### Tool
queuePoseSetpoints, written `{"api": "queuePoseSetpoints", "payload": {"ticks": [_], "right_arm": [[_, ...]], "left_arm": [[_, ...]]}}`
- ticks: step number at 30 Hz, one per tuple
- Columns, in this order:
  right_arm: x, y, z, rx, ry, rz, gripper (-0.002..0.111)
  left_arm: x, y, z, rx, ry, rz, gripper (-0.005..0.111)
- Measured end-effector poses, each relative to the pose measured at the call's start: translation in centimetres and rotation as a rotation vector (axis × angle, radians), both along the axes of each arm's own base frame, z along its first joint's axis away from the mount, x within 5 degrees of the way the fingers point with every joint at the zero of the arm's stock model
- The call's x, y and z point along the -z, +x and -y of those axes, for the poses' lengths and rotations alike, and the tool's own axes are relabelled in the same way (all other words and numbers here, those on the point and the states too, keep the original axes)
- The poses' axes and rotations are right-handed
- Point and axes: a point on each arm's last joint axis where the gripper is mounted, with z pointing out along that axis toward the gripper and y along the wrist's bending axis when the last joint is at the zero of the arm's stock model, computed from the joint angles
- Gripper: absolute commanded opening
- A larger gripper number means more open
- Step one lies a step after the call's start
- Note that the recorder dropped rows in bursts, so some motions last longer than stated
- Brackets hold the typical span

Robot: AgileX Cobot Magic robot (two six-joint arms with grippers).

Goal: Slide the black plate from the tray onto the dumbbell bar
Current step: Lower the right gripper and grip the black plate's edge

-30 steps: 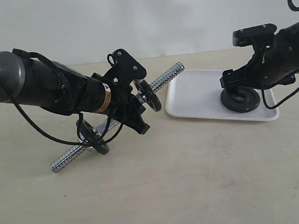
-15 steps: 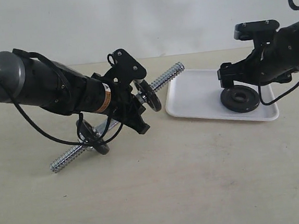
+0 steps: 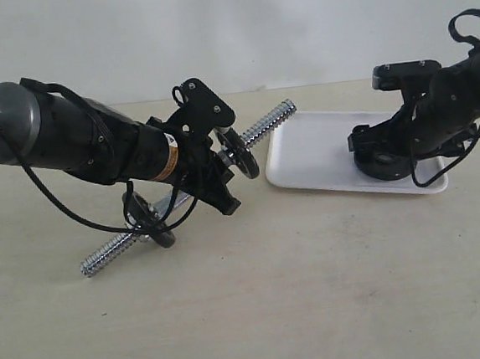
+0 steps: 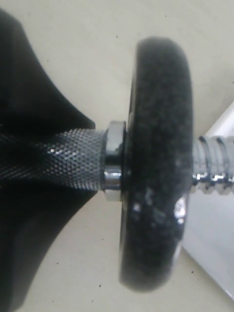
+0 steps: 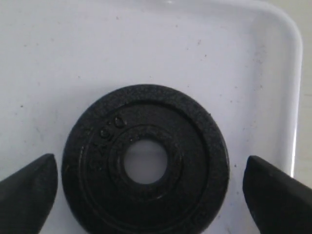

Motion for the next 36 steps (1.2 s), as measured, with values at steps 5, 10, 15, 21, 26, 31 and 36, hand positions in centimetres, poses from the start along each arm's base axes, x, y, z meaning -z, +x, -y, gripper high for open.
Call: {"api": "queuePoseSetpoints", "payload": {"ticks": [5, 10, 15, 21, 26, 31, 36], "right_arm": [[0.8, 0.0, 0.0, 0.0, 0.006, -0.013, 0.091], [0.8, 0.2, 0.0, -0.003, 0.005, 0.003, 0.091], [0.6, 0.4, 0.0, -0.007, 0.001, 0.032, 0.091], [0.4, 0.7, 0.1, -0.012, -0.004, 0.049, 0.091], [1.5, 0.8, 0.1, -0.018, -0.001, 0.03, 0.091], [1.9, 1.1, 0.1, -0.028, -0.006, 0.043, 0.091], [2.0, 1.1, 0.1, -0.03, -0.007, 0.045, 0.09]], "left_arm": [[0.0, 0.0, 0.0, 0.0, 0.0, 0.0, 0.004], [0.0, 0.0, 0.0, 0.0, 0.0, 0.0, 0.004], [0.0, 0.0, 0.0, -0.001, -0.001, 0.0, 0.004], [0.0, 0.0, 0.0, -0.003, -0.003, -0.001, 0.004], [0.0, 0.0, 0.0, 0.0, -0.005, -0.001, 0.004], [0.0, 0.0, 0.0, 0.0, -0.008, -0.002, 0.004], [0.0, 0.0, 0.1, 0.0, -0.01, -0.003, 0.004]]}}
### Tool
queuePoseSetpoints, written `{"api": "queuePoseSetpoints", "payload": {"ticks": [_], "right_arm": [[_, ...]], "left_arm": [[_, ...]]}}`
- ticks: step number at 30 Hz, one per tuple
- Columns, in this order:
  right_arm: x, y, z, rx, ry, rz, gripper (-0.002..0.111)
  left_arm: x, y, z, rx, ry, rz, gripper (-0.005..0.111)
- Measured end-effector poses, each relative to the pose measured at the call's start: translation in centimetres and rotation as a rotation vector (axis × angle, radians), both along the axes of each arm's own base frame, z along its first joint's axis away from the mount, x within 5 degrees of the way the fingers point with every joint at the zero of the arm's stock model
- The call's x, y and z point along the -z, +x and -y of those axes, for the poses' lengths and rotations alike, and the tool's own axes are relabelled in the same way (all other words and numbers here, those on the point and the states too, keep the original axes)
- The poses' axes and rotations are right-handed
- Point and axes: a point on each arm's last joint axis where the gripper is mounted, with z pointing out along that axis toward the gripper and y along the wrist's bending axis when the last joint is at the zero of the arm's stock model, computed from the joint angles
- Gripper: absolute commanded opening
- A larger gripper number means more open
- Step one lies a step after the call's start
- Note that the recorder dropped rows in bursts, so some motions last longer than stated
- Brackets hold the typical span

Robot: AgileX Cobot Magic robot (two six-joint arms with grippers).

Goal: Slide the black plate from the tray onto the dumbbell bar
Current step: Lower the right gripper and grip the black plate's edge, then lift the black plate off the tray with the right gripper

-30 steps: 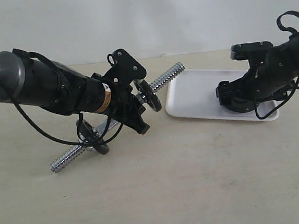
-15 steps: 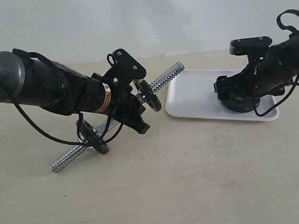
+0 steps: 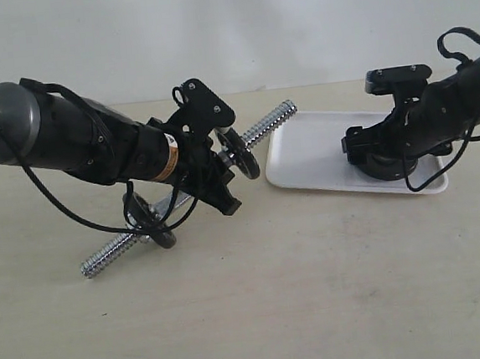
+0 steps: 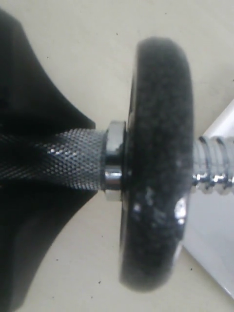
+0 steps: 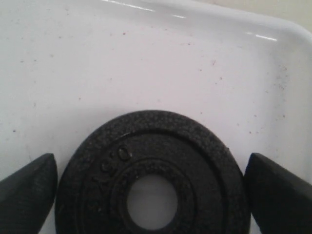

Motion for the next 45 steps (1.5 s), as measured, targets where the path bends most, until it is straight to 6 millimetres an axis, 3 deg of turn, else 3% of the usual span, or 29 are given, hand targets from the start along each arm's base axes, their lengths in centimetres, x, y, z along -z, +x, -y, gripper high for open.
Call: {"api": "queuePoseSetpoints", "payload": {"ticks": [17, 19, 21, 24, 26, 27, 29, 45], "right_arm": [[0.0, -0.1, 0.1, 0.011, 0.005, -0.042, 0.087], [0.0, -0.2, 0.1, 0.014, 0.007, -0.048, 0.06], [0.0, -0.3, 0.1, 0.015, 0.006, -0.062, 0.043], [-0.1, -0.3, 0.1, 0.016, 0.007, -0.065, 0.032], [-0.1, -0.3, 0.1, 0.017, 0.008, -0.066, 0.02], [-0.1, -0.4, 0.1, 0.022, 0.013, -0.067, 0.009], [-0.1, -0.3, 0.1, 0.023, 0.015, -0.067, 0.0], [-0.7, -0.5, -0.1, 0.024, 0.028, -0.074, 0.0]], "left_arm": [[0.4, -0.3, 0.0, 0.0, 0.002, -0.015, 0.004], [0.4, -0.3, 0.0, 0.0, 0.002, -0.015, 0.004], [0.4, -0.3, 0.0, 0.0, 0.002, -0.015, 0.004], [0.3, -0.3, 0.0, 0.0, 0.002, -0.013, 0.004], [-0.7, -0.7, 0.0, 0.002, -0.008, 0.004, 0.004], [-1.0, -0.8, 0.0, 0.0, -0.01, 0.009, 0.004], [-1.3, -0.8, 0.0, 0.004, -0.017, 0.016, 0.004], [-1.4, -0.8, 0.1, 0.01, -0.018, 0.017, 0.004]]}}
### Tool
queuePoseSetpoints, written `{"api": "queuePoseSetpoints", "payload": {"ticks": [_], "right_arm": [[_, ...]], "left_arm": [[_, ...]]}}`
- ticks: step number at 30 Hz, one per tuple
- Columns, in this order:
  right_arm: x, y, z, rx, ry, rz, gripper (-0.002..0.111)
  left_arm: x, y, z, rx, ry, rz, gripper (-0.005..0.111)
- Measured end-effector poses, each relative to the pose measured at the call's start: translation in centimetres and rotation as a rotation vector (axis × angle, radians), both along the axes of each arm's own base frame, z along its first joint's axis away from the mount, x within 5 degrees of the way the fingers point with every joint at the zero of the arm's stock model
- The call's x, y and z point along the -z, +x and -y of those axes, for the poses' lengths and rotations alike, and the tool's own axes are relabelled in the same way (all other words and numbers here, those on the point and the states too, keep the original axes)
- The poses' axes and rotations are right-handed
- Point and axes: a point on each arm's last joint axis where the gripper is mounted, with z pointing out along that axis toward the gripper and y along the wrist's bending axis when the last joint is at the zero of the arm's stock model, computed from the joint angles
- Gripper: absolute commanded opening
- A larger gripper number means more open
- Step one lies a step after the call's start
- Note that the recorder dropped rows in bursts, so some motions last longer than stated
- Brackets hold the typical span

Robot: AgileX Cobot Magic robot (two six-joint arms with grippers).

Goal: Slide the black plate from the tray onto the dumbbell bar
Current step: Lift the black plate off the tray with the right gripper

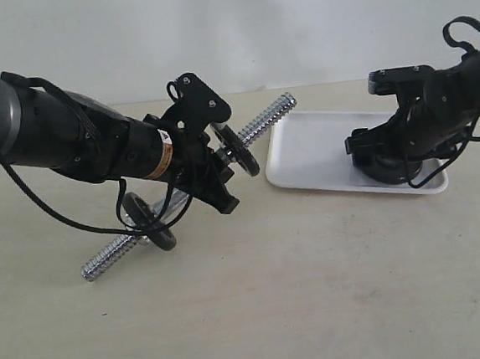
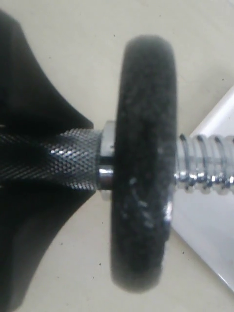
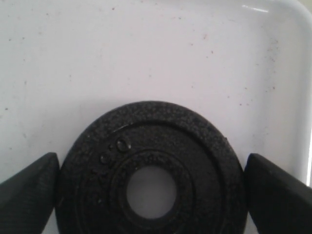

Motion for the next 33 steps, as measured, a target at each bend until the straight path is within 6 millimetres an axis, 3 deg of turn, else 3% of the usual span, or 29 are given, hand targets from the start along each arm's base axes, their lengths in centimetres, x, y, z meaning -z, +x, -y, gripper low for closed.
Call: {"api": "queuePoseSetpoints", "payload": {"ticks": [12, 27, 33], "right_arm": [[-1.0, -0.4, -0.3, 0.053, 0.07, -0.03, 0.0], [-5.1, 2.7, -1.0, -0.044, 0.185, 0.053, 0.0], [-5.8, 3.1, -1.3, -0.094, 0.204, 0.06, 0.0]], "left_arm": [[0.0, 0.0, 0.0, 0.0, 0.0, 0.0, 0.004], [1.1, -1.1, -0.2, 0.002, 0.018, -0.041, 0.004], [1.0, -1.2, -0.2, -0.002, 0.02, -0.04, 0.004]]}}
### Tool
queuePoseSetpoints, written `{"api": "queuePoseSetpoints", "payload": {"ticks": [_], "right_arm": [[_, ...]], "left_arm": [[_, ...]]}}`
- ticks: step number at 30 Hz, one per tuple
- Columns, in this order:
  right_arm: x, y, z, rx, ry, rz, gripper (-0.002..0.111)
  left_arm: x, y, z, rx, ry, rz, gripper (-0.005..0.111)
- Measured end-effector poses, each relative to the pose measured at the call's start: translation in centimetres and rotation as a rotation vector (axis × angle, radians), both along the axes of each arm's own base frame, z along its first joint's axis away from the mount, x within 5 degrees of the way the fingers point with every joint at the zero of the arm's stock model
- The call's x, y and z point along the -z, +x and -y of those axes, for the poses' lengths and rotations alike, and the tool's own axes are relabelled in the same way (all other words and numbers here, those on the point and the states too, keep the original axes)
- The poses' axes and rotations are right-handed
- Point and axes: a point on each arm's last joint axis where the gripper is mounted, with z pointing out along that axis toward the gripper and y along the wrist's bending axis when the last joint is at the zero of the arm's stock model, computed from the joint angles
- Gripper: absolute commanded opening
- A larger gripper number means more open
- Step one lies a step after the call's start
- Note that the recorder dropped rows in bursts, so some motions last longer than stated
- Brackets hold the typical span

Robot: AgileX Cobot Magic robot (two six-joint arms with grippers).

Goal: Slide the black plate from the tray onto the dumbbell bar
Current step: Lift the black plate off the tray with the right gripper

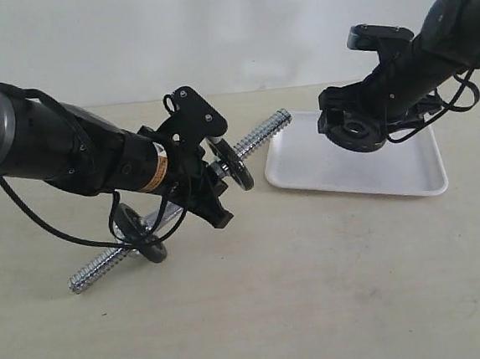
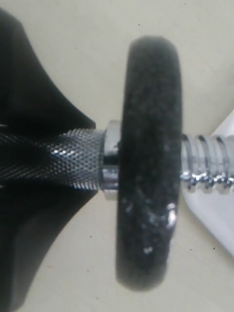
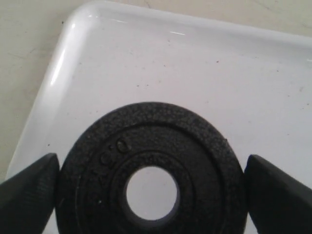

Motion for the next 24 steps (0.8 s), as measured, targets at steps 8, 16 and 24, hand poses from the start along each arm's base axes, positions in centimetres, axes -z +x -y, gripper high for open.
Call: {"api": "queuePoseSetpoints", "payload": {"ticks": [8, 16, 24], "right_arm": [[-0.2, -0.1, -0.2, -0.032, 0.116, 0.024, 0.0], [-1.8, -1.6, 5.2, -0.02, 0.316, 0.201, 0.0], [-3.1, -1.3, 4.1, -0.163, 0.417, 0.291, 0.0]], "left_arm": [[0.0, 0.0, 0.0, -0.001, 0.001, 0.0, 0.004], [0.0, 0.0, 0.0, -0.002, 0.002, 0.001, 0.004], [0.0, 0.0, 0.0, -0.002, 0.002, 0.001, 0.004]]}}
